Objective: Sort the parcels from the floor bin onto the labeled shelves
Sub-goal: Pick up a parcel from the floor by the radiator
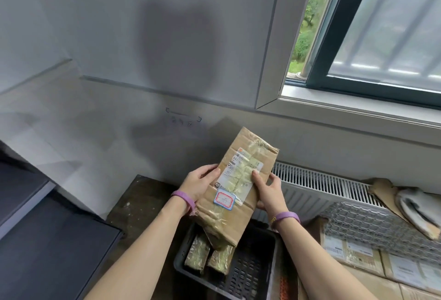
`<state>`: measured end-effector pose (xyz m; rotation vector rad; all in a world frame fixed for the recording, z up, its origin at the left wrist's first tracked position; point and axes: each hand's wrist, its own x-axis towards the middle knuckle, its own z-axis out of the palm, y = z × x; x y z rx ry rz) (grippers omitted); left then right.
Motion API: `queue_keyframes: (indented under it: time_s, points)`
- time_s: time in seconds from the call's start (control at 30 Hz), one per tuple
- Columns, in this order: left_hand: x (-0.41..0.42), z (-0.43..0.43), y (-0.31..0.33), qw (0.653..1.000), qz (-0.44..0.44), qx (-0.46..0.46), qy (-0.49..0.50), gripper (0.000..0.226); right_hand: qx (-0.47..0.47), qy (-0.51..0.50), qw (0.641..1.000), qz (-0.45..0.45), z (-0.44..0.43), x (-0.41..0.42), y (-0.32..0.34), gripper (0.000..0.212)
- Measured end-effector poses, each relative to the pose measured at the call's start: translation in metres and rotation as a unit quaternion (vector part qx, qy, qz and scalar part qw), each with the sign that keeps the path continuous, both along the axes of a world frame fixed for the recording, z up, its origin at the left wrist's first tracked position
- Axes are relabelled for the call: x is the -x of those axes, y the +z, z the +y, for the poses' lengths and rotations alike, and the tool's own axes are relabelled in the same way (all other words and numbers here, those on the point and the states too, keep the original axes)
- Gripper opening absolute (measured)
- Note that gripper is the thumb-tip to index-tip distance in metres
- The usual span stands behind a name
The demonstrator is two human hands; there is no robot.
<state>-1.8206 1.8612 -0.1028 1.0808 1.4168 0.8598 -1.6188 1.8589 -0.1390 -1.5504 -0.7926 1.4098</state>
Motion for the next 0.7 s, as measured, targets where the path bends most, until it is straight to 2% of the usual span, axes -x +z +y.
queue_keyframes:
  time_s: [0.17,0.27,0.37,0.43,0.57,0.7]
  points:
    - [0.042,-0.015,-0.008,0.999,-0.034,0.011,0.031,0.021,-0.029,0.050,0.998,0.023,0.005,0.044,-0.009,0.045]
    - [0.071,-0.028,-0.011,0.992,-0.071,0.029,0.099,0.019,-0.070,0.131,0.988,0.049,0.001,0.080,-0.006,0.043]
    - [0.094,-0.053,-0.012,0.982,-0.074,0.036,0.171,0.024,-0.104,0.246,0.962,0.055,-0.008,0.113,0.009,0.029]
    - [0.106,-0.072,-0.012,0.973,-0.084,0.028,0.214,0.028,-0.116,0.291,0.948,0.059,-0.013,0.131,0.013,0.032]
    - [0.115,-0.112,-0.007,0.945,-0.075,0.008,0.317,0.052,-0.097,0.338,0.934,0.071,-0.025,0.152,0.010,0.044]
    - [0.105,-0.166,0.002,0.922,-0.085,-0.005,0.378,0.059,-0.103,0.405,0.904,0.096,-0.053,0.171,0.006,0.045]
